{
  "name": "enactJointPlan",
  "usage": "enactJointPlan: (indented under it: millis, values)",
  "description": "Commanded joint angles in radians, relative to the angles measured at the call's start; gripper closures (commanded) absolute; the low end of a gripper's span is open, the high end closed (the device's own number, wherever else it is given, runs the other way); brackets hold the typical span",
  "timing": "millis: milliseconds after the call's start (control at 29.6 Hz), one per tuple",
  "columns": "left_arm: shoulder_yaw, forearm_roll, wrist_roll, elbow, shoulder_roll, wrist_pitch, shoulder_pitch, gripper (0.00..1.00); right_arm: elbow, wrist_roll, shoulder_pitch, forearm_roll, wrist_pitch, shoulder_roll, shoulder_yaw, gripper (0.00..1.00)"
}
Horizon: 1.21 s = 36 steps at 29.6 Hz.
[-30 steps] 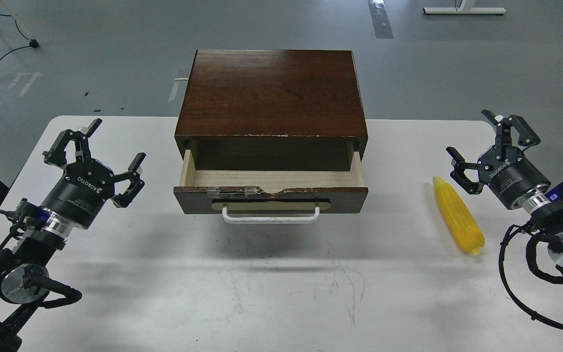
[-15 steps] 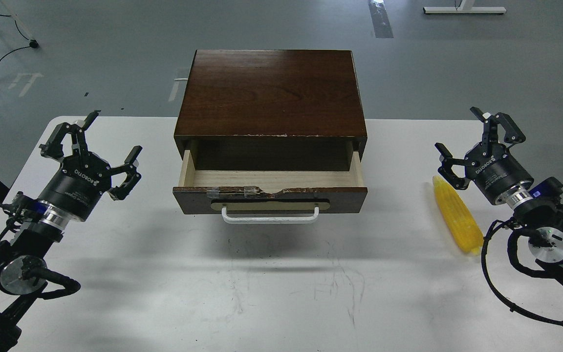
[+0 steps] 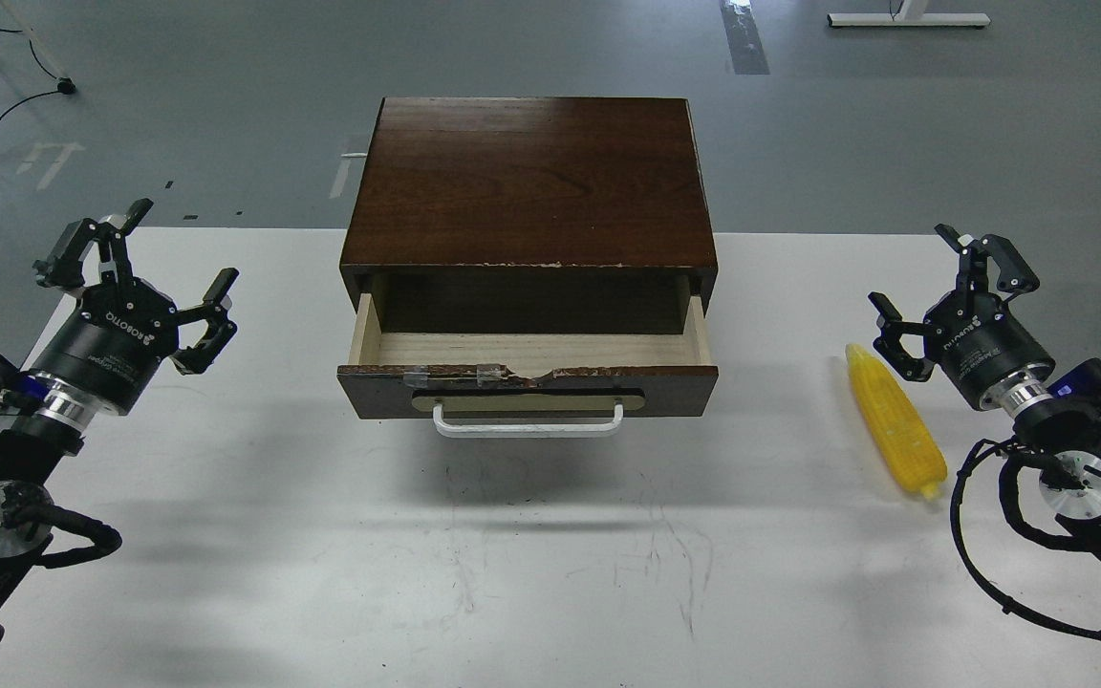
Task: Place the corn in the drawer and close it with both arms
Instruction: 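Raise the right gripper and swing it toward the yellow corn cob, then lower the right gripper onto the corn cob and close on it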
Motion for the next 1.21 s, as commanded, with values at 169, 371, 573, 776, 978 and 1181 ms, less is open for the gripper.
enactJointPlan:
  millis: [169, 371, 573, 776, 978, 1181]
  values:
    - [-0.007, 0.012, -0.024, -0.016, 0.004, 0.000, 0.007, 0.01, 0.170, 0.000, 0.129, -0.439, 0.000, -0.254, -0.010, 0.00]
    - [-0.009, 0.043, -0.026, -0.032, 0.001, 0.000, 0.007, 0.01, 0.313, 0.000, 0.137, -0.932, 0.000, -0.369, -0.018, 0.00]
    - [-0.010, 0.055, -0.029, -0.049, -0.002, 0.000, 0.007, 0.01, 0.318, 0.000, 0.141, -1.278, -0.162, -0.389, -0.157, 0.00]
    - [-0.010, 0.055, -0.041, -0.049, -0.005, 0.000, 0.007, 0.01, 0.212, 0.000, 0.167, -1.344, -0.206, -0.361, -0.257, 0.00]
    - [-0.010, 0.057, -0.047, -0.049, -0.007, 0.000, 0.007, 0.01, 0.177, 0.000, 0.170, -1.355, -0.220, -0.308, -0.314, 0.00]
    - [-0.010, 0.057, -0.047, -0.049, -0.008, 0.000, 0.007, 0.01, 0.115, 0.000, 0.193, -1.355, -0.222, -0.252, -0.380, 0.03]
